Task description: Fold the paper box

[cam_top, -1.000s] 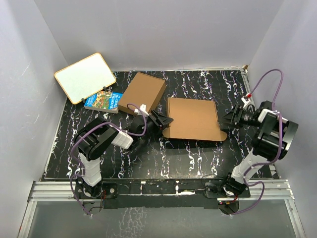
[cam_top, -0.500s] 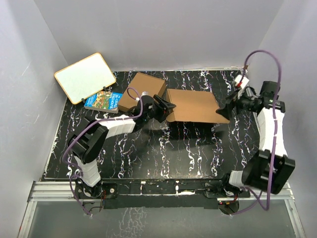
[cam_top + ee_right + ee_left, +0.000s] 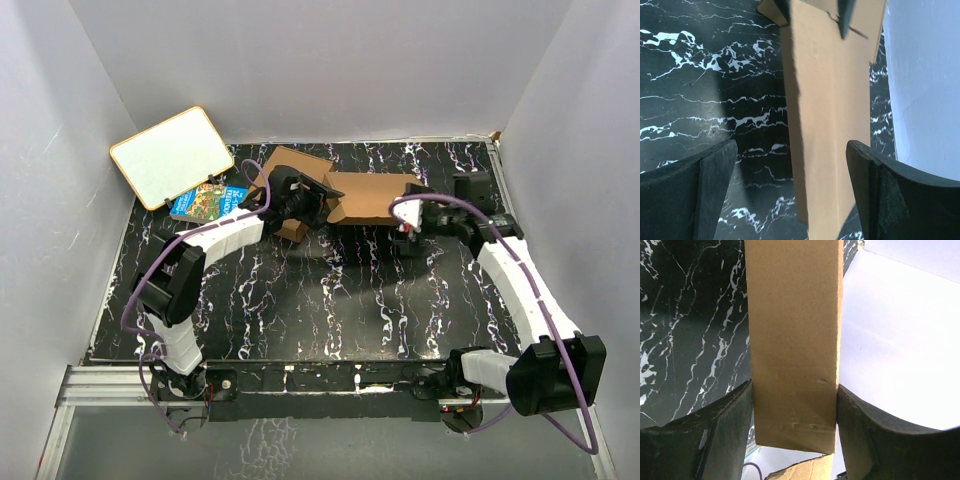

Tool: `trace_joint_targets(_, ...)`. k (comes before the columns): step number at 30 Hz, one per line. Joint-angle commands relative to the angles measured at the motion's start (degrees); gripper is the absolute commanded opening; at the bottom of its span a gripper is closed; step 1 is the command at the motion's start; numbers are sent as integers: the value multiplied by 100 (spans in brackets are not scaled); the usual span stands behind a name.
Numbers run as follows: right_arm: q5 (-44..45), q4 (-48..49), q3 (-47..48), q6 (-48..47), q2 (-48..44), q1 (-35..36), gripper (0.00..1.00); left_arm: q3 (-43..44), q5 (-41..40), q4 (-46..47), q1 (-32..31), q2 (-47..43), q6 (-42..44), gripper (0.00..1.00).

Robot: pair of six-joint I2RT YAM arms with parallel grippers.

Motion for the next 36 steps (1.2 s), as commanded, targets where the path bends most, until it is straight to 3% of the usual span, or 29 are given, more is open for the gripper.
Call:
trace_joint_targets(1, 892, 896, -169, -336, -9, 527, 99, 352, 450, -92, 12, -64, -323, 30)
trace_joint_targets(7, 1586, 1692, -247, -393, 285, 615, 99, 377, 518, -63, 11, -37, -431, 30)
trace_joint_targets(18, 1698, 1742, -493, -698, 426, 918, 99, 498, 569, -55, 10, 41, -549, 30)
trace_joint_targets(27, 2617, 2854, -993, -529, 622, 1135, 100, 565, 662, 27, 11, 66, -640, 30)
trace_joint_targets(36, 2698, 3200, -1043, -540, 739, 1163, 77, 518, 720, 145, 10, 59, -703, 30)
